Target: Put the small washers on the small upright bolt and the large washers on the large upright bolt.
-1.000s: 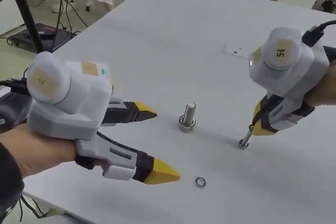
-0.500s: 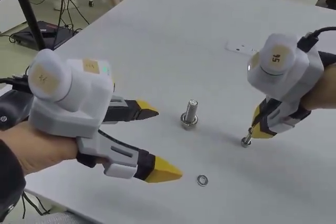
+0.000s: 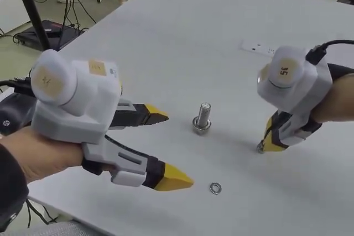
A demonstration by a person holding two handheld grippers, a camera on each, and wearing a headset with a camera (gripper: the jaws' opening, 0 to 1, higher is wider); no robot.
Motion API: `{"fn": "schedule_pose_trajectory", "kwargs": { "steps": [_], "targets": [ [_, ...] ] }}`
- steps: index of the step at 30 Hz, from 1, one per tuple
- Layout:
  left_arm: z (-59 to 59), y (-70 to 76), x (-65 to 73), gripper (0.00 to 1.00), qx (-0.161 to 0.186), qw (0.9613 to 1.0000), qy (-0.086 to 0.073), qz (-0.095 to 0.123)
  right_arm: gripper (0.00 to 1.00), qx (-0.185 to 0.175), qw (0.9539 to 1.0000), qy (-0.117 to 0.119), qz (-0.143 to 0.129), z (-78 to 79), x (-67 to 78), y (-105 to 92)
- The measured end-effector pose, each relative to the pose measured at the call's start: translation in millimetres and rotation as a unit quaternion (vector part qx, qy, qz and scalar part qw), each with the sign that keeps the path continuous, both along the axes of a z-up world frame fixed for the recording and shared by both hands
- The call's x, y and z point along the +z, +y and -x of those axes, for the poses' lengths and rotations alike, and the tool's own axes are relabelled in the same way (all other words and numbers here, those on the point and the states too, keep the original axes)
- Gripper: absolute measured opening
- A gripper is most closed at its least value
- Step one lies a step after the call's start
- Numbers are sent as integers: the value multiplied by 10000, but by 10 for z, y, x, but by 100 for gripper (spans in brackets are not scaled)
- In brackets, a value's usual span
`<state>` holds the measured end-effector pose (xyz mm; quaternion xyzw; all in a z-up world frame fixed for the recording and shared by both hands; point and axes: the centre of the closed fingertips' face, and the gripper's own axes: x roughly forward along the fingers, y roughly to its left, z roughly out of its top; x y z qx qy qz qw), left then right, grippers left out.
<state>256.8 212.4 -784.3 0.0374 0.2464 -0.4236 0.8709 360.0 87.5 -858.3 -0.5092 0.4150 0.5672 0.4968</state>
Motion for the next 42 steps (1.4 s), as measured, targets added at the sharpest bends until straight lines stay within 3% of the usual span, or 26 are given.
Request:
{"fn": "schedule_pose_trajectory", "kwargs": {
  "steps": [27, 42],
  "targets": [
    [1, -12, -16, 74, -14, 10000, 27, -5, 16, -83, 9999, -15, -134, -30, -23, -15],
    [-3, -20, -14, 74, -29, 10000, 8, -17, 16, -388, 9990, -16, -202, -63, -7, -198]
  ]
}}
